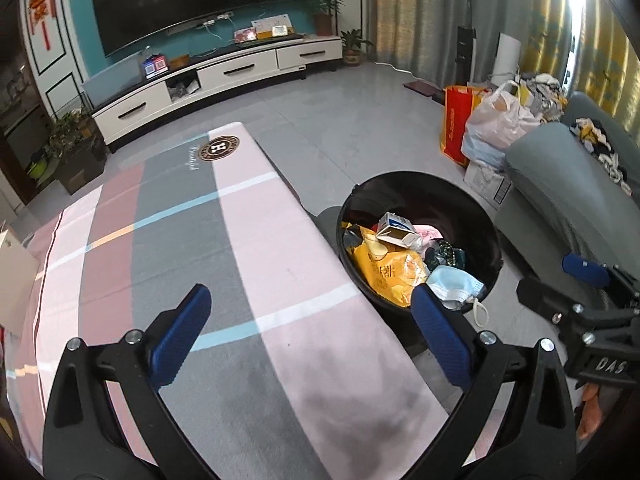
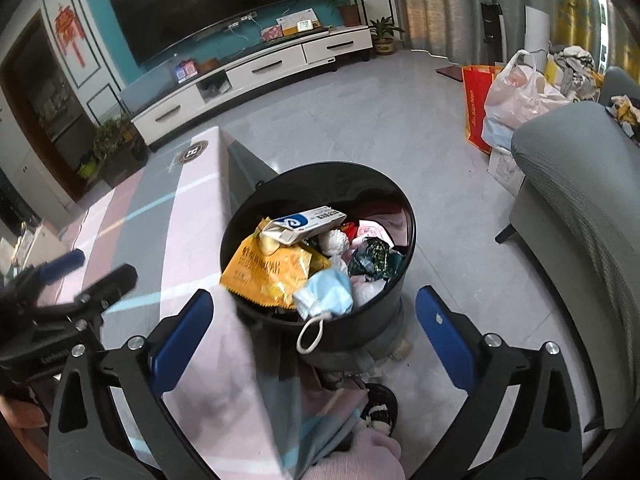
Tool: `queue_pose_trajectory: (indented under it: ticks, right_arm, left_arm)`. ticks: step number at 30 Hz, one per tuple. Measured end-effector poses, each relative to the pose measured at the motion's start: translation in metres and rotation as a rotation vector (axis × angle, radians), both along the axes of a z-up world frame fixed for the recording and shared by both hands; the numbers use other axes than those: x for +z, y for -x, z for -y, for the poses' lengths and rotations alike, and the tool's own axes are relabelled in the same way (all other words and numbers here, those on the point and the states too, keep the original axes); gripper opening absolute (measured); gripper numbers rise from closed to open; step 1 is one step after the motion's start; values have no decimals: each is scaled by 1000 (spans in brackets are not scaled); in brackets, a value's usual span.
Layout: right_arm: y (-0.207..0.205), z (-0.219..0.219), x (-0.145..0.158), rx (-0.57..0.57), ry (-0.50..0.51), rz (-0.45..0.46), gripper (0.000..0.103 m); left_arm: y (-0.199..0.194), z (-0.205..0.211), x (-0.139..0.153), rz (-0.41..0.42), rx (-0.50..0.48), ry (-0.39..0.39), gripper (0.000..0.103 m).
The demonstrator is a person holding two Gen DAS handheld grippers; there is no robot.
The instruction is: Collect trash
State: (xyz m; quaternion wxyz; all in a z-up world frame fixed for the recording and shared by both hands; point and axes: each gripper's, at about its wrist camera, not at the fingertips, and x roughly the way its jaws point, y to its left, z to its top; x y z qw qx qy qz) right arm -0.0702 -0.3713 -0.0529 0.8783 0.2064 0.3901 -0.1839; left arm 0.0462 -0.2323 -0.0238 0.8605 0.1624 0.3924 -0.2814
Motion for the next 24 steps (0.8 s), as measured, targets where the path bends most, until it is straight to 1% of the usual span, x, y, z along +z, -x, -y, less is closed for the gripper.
queue_pose_trajectory:
  ticks: [4, 7, 11, 13, 15, 19, 24]
  right_arm:
    - [6, -14, 8, 9, 27, -18, 99]
    - [9, -24, 15, 14, 56, -37, 99]
    - [13, -38, 24, 32, 89, -43, 99]
    - [15, -42, 28, 40, 93, -42, 99]
    - [17, -44, 31, 46, 97, -38, 99]
    - [20, -51, 38, 45, 109, -33, 99]
    - [25, -51, 51, 36, 115, -8, 99]
  left_arm:
    - [7, -15, 14, -12, 2, 30, 100]
    - [13, -23, 23, -12, 28, 4, 100]
    - [20, -38, 36, -36, 48, 52, 100]
    - [22, -41, 40, -25, 82, 13, 100]
    - [25, -44, 43, -19, 88, -14, 100]
    - [28, -49, 46, -21, 99, -12, 100]
    - [31, -50, 51, -3, 110, -19, 100]
